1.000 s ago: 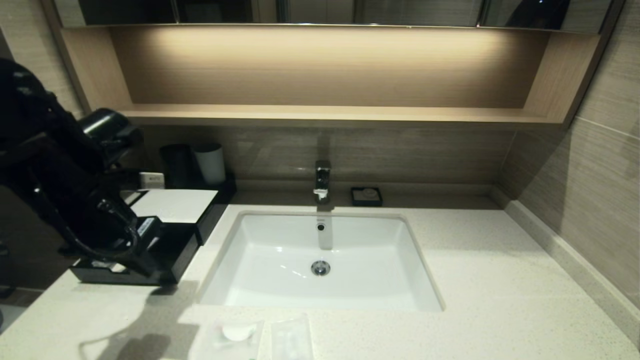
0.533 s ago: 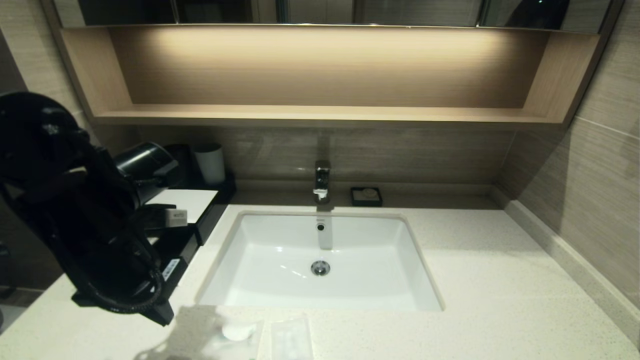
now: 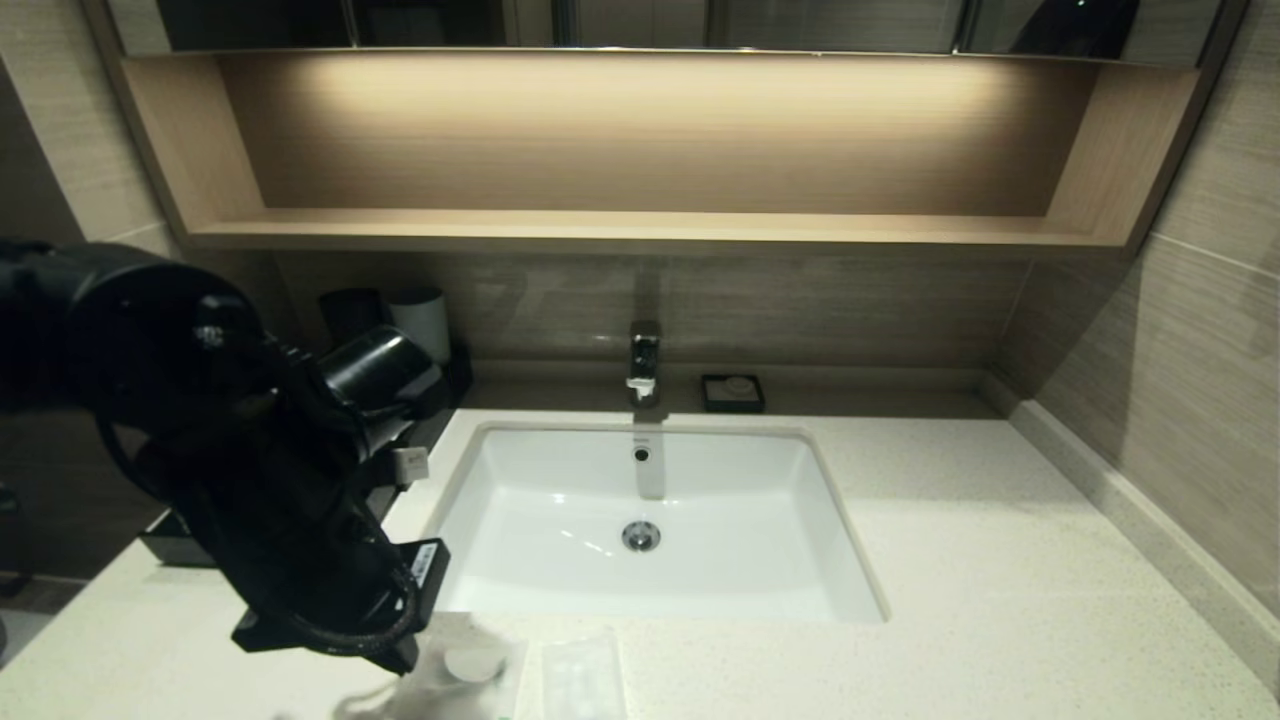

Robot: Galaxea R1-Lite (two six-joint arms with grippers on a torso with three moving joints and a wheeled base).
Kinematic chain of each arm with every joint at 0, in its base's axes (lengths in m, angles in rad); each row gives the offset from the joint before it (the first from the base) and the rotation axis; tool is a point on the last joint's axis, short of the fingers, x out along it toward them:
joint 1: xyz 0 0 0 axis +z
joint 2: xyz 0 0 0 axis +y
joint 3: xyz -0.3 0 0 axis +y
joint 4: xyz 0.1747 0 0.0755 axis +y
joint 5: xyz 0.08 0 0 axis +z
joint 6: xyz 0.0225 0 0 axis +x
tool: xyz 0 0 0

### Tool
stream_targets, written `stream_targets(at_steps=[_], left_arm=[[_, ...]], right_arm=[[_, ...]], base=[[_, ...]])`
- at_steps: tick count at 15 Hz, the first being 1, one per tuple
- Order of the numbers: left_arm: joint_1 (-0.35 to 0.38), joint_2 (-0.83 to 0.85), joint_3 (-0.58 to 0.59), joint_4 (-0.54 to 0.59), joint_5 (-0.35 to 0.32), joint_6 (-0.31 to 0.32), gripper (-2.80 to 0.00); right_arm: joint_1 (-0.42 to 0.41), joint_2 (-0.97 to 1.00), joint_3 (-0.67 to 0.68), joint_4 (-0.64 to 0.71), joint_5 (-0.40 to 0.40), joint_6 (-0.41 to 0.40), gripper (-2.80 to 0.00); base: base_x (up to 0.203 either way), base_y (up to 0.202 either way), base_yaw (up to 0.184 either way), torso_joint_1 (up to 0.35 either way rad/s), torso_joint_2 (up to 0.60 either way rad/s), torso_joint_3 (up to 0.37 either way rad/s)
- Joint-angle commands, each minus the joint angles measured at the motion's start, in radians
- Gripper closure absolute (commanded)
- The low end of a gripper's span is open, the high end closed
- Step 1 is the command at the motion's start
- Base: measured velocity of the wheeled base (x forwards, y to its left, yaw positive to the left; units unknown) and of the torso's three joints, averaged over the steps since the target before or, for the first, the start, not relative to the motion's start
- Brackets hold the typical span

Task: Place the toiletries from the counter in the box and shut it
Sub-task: Pick up the bathroom toiletry

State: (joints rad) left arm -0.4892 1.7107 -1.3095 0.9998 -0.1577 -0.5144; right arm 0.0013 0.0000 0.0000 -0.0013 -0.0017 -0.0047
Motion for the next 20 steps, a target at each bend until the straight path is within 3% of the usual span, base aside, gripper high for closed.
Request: stream_targets(at_steps=[1, 9, 16, 20], left_arm=[[-0.023, 0.058, -0.006, -0.007, -0.002, -0.067, 0.00], [-0.130, 0.129, -0.128, -0.029, 0.001, -0.331, 0.00], [-0.139, 0.214, -0.191, -0.030, 0.020, -0.510, 0.00], [-0.114, 0.213, -0.212, -0.028, 0.024, -0.522, 0.00]], right_arm=[[0.000, 0.000, 0.002, 0.000, 0.000, 0.000, 0.00], [0.000, 0.000, 0.002, 0.000, 0.000, 0.000, 0.00], [0.000, 0.000, 0.002, 0.000, 0.000, -0.001, 0.00], [0.000, 0.000, 0.002, 0.000, 0.000, -0.001, 0.00]], base=[[0.000, 0.000, 0.000, 0.000, 0.00, 0.000], [0.000, 0.000, 0.000, 0.000, 0.00, 0.000], [0.000, 0.000, 0.000, 0.000, 0.00, 0.000], [0.000, 0.000, 0.000, 0.000, 0.00, 0.000]])
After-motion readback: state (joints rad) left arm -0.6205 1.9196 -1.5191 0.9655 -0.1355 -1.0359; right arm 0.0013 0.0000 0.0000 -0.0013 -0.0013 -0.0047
